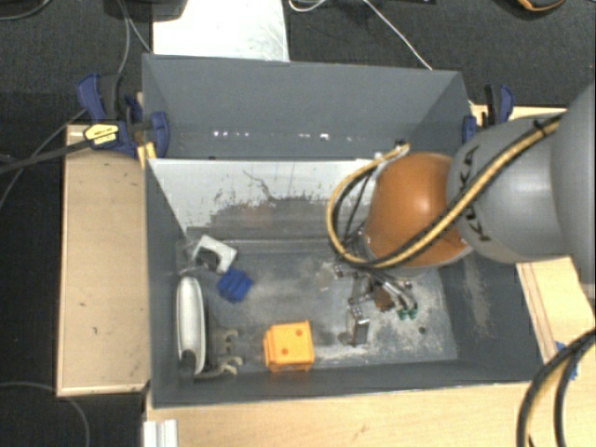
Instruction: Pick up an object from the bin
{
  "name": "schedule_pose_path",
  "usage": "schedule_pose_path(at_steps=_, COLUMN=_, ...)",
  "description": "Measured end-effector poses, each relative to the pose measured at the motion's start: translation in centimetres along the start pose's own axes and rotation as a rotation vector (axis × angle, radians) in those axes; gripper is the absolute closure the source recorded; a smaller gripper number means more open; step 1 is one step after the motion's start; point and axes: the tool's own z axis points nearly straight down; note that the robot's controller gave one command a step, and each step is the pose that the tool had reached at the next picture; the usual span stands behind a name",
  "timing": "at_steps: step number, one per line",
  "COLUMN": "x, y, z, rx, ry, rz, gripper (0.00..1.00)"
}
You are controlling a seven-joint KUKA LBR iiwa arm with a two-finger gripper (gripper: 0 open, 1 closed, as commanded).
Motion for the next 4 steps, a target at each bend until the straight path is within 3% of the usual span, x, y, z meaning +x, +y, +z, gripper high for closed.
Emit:
schedule_pose_path(at_steps=1, x=2.4, y=6.9, z=2.5, rx=-0.001, ry=-0.005, rz=0.017, gripper=0.0)
schedule_pose_path(at_steps=2, x=0.5, y=8.8, z=2.3, rx=-0.001, ry=-0.005, rz=-0.12, gripper=1.0)
schedule_pose_path(at_steps=3, x=0.5, y=8.8, z=2.3, rx=-0.001, ry=-0.005, rz=-0.12, gripper=1.0)
schedule_pose_path(at_steps=4, x=-5.6, y=11.4, z=2.3, rx=0.002, ry=-0.012, rz=-0.326, gripper=1.0)
